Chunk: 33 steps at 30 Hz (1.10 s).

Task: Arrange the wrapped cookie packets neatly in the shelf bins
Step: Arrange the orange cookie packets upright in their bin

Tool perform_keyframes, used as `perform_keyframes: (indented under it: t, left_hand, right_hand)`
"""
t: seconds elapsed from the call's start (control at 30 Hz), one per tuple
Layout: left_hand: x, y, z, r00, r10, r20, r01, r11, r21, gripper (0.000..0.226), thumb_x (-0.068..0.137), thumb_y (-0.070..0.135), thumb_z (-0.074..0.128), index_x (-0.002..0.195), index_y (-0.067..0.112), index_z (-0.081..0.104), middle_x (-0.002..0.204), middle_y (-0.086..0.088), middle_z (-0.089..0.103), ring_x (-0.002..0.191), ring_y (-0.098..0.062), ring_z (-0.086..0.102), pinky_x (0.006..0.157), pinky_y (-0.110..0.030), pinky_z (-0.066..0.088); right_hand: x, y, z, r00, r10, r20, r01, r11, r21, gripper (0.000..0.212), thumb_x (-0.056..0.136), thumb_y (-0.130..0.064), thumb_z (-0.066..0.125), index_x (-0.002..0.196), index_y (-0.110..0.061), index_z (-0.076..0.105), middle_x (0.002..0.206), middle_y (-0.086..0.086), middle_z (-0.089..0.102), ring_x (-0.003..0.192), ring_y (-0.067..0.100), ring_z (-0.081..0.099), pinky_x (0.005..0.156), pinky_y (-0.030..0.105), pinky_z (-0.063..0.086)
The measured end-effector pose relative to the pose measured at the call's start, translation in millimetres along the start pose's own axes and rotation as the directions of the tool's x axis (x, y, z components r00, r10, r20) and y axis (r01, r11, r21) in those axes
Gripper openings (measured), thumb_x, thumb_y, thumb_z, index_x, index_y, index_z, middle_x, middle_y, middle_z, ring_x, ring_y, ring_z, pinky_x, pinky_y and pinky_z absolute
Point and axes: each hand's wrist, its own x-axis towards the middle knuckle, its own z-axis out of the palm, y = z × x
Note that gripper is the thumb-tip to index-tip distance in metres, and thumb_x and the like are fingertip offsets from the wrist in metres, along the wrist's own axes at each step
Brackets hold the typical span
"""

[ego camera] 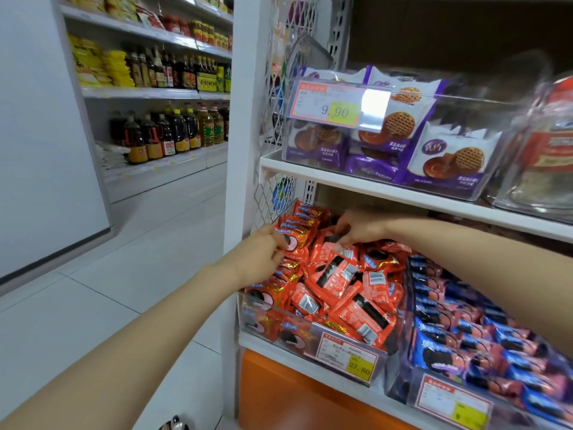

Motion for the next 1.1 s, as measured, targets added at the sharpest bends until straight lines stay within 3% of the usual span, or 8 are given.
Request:
perform_keyframes:
  t: [0.13,0.23,0.33,0.4,0.53,0.67,0.87,1.1]
  left_hand:
    - [-9,0,-2,0.998,-0.026,-0.052,0.018,0.988,-0.151,0.028,0.095,0.008,0.047,0.12,0.008,0.059,0.123,-0.01,0.051,0.114,-0.021,0.051,0.095,-0.017,0.033]
    - [-11,8,-5,0.979,-0.18,-0.096,0.117,0.88,-0.461,0.022,0.096,0.009,0.048,0.114,0.005,0.059,0.104,-0.008,0.061,0.089,-0.017,0.061,0.069,-0.011,0.045]
    - [-7,25,-10,0.932,-0.35,0.098,0.249,0.418,-0.874,0.028,0.1,0.015,0.041,0.117,-0.004,0.05,0.089,-0.015,0.067,0.071,-0.017,0.067,0.063,-0.018,0.056]
    - [-4,33,-13,0.902,-0.345,0.26,0.325,0.146,-0.935,0.034,0.1,0.025,0.042,0.12,-0.003,0.046,0.088,-0.022,0.069,0.068,-0.022,0.07,0.064,-0.026,0.059]
    - [-2,45,-14,0.894,-0.222,0.389,0.377,-0.096,-0.921,0.028,0.091,0.024,0.056,0.103,-0.001,0.059,0.079,-0.016,0.071,0.069,-0.021,0.069,0.064,-0.026,0.059]
    - [2,46,-9,0.9,-0.264,0.347,0.371,0.045,-0.928,0.008,0.086,0.009,0.063,0.093,0.007,0.063,0.082,-0.005,0.068,0.076,-0.012,0.063,0.063,-0.019,0.054]
    - [3,39,-5,0.917,-0.296,0.266,0.357,0.312,-0.881,0.028,0.083,0.003,0.065,0.11,0.01,0.063,0.096,-0.008,0.07,0.09,-0.022,0.065,0.096,-0.038,0.049]
    - [10,31,-17,0.962,-0.26,0.078,0.229,0.621,-0.75,0.018,0.085,0.01,0.065,0.101,0.017,0.061,0.097,-0.008,0.063,0.085,-0.015,0.057,0.08,-0.025,0.041]
  right_hand:
    - [-4,1,-3,0.999,0.023,-0.041,-0.016,0.985,0.174,0.034,0.079,-0.037,0.072,0.099,-0.015,0.054,0.096,0.002,0.059,0.087,0.018,0.057,0.065,0.019,0.04]
    - [-15,-3,-2,0.989,-0.007,-0.151,0.077,0.883,0.464,0.031,0.088,-0.031,0.064,0.114,-0.016,0.057,0.109,0.005,0.062,0.098,0.02,0.059,0.086,0.024,0.045]
    - [-32,-18,-1,0.914,-0.109,-0.391,0.277,0.872,0.403,0.03,0.077,-0.023,0.076,0.099,-0.027,0.056,0.089,-0.011,0.059,0.083,0.009,0.056,0.069,0.009,0.042]
    - [-43,-24,4,0.857,-0.177,-0.485,0.332,0.908,0.256,0.032,0.068,-0.026,0.082,0.084,-0.034,0.055,0.085,-0.013,0.059,0.082,0.01,0.056,0.072,0.018,0.042]
    - [-61,-24,20,0.787,-0.213,-0.579,0.431,0.862,0.268,0.035,0.067,-0.019,0.082,0.08,-0.041,0.058,0.091,-0.014,0.063,0.093,0.011,0.059,0.088,0.036,0.047]
    - [-73,-16,37,0.717,-0.223,-0.66,0.476,0.848,0.231,0.033,0.069,-0.003,0.078,0.087,-0.03,0.07,0.103,-0.017,0.057,0.104,0.006,0.052,0.096,0.016,0.037]
    - [-84,-2,55,0.628,-0.05,-0.777,0.41,0.869,0.275,0.032,0.079,0.002,0.067,0.091,-0.026,0.069,0.094,-0.015,0.06,0.092,0.002,0.055,0.075,0.006,0.036]
    - [-83,3,63,0.672,-0.096,-0.734,0.374,0.9,0.225,0.021,0.083,-0.007,0.066,0.095,-0.025,0.068,0.093,-0.01,0.061,0.09,0.012,0.056,0.082,0.028,0.045]
